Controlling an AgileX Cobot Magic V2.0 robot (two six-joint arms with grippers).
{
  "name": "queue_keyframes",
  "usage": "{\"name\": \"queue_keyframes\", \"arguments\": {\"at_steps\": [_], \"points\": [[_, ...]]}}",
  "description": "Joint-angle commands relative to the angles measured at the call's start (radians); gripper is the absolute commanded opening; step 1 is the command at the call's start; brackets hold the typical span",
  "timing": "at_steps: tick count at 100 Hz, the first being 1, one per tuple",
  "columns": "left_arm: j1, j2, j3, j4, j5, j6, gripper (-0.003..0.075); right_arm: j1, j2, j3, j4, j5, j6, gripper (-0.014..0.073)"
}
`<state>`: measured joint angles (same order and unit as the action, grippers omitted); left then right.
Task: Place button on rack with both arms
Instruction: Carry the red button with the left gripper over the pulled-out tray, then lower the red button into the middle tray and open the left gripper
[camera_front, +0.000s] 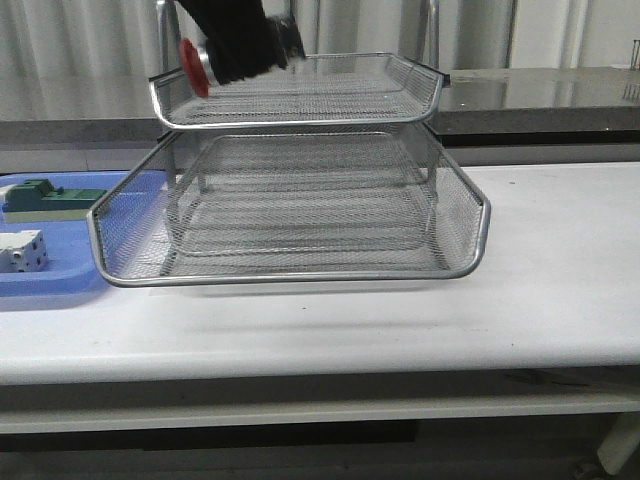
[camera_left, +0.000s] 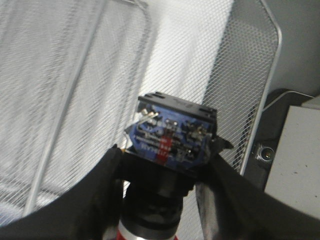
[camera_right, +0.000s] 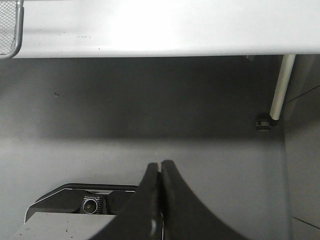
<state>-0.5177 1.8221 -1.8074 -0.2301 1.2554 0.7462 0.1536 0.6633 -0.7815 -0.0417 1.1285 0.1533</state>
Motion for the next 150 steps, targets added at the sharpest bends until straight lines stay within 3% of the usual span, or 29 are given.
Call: {"name": "queue_keyframes", "arguments": {"at_steps": [1,74,86,106,117,125,150], "points": [[-0.035,-0.014,-0.023,-0.027,0.015,-0.008,0.0027,-0.001,0.0,-0.034,-0.015,-0.037,-0.003,-0.0068],[-0.078,0.14,-0.023,0.056,-0.02,-0.008,0.0038,-0.001,0.0,-0.034,-0.015,-0.037,-0.003,-0.0068],[-0.078,0.14,-0.023,0.05,-0.018,-0.008,0.0115,-0.001,0.0,-0.034,-0.015,-0.037,-0.003,-0.0068],[-0.078,0.14,-0.023,0.05,-0.014,-0.008,0.0377,-0.001,0.0,-0.034,-0.015,-0.037,-0.003,-0.0068],[-0.078,0.14,-0.023,0.049,-0.014,-0.008,0.0473,-0.001,0.0,-0.034,-0.015,-0.037,-0.003,-0.0068],[-0.078,0.14,-0.023,0.047,-0.012,-0.01,0.0505,-0.001,0.0,-0.034,-0.015,-0.037,-0.003,-0.0068],[-0.078,0.102,-0.027,0.04,0.019,-0.036,0.0505,-0.001,0.0,-0.034,-0.015,-0.037,-0.003,-0.0068]]}}
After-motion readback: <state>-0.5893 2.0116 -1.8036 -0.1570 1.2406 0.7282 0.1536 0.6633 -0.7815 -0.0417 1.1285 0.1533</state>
